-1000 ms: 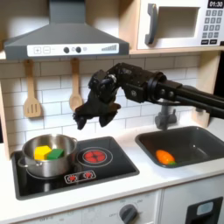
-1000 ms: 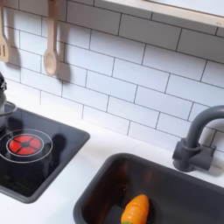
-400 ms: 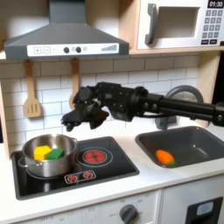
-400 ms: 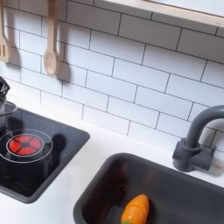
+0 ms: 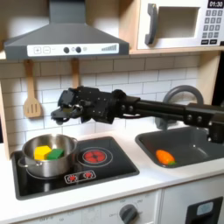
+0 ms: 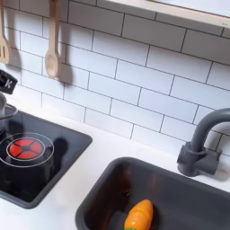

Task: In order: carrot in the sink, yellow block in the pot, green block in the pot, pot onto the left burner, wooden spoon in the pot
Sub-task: 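Take the wooden spoon off the wall and put it in the pot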

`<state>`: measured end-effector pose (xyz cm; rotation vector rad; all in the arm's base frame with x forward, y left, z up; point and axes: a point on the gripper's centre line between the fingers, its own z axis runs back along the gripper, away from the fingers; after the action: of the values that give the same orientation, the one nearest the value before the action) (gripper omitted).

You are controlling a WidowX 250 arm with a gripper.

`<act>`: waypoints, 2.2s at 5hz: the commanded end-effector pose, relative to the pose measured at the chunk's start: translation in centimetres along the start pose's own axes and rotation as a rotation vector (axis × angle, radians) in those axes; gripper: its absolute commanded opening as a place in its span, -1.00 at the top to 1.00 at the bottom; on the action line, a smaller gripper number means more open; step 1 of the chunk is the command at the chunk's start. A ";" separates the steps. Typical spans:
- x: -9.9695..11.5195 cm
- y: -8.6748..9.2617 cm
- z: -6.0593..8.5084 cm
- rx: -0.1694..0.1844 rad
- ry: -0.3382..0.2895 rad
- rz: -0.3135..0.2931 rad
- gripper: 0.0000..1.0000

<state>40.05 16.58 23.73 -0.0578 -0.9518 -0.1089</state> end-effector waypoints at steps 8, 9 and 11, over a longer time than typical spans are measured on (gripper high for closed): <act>7.4 -1.9 -5.6 -0.091 -0.213 0.002 -1.00; 7.7 -2.3 -5.6 -0.106 -0.225 -0.002 -1.00; 8.9 -3.3 -6.1 -0.154 -0.261 -0.021 -1.00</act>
<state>49.58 12.36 27.45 -0.2024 -1.2033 -0.1904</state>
